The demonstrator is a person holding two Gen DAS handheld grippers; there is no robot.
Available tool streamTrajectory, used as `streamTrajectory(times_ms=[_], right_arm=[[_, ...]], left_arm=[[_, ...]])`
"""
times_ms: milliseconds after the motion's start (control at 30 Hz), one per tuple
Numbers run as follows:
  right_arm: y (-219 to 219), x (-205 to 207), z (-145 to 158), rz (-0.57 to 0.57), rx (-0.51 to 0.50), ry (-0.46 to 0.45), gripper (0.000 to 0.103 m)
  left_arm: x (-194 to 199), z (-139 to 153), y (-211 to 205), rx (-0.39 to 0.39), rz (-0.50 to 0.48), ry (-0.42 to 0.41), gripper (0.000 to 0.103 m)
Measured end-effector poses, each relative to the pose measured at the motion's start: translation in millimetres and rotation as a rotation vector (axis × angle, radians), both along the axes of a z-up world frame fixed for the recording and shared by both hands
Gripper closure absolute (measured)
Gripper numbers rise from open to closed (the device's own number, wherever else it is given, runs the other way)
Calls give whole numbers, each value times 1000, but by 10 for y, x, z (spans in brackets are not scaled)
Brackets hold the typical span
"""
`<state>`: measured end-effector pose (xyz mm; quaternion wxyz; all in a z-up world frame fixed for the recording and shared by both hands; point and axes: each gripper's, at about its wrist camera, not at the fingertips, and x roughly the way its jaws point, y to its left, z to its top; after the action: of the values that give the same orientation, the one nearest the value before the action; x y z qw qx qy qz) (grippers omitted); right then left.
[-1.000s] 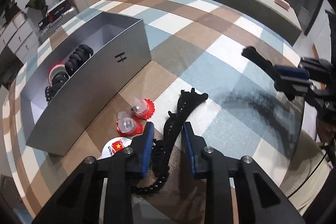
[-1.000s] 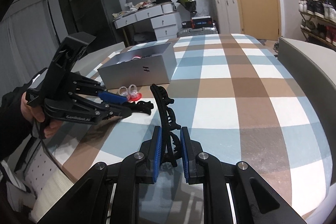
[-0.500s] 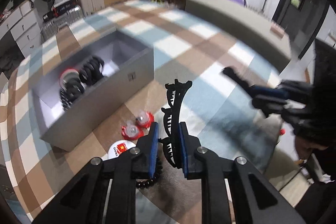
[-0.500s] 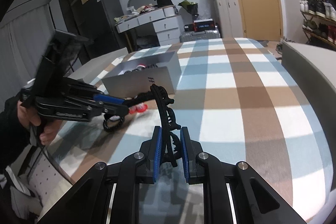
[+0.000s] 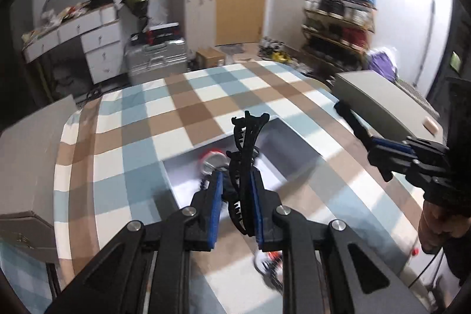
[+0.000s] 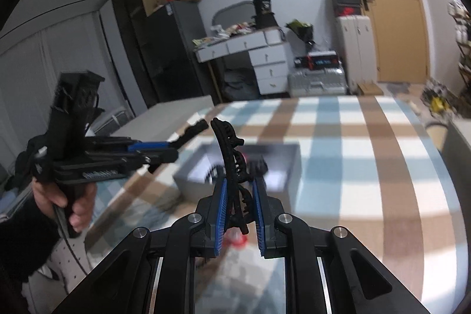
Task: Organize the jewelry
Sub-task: 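Carry both clips over the grey box and open both grippers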
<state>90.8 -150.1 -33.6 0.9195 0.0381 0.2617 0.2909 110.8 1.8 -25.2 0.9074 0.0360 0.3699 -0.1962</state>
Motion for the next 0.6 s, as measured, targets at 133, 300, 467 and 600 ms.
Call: streamTrajectory(times_ms=[133,300,467,600], right_arm=[[182,369,18,-1,-3,26,86],[325,669,-123,5,-23,81,86],[390,827,-306,-12,-76,138,86],[426,880,-434,-46,-156,169,86]], left_arm=[[195,-139,65,-40,45,29,89],[169,-218,-13,-52,7,39,89],[189,-239,-10,-59,-38,85,89],[208,-254,-22,-66,-54,109,89]])
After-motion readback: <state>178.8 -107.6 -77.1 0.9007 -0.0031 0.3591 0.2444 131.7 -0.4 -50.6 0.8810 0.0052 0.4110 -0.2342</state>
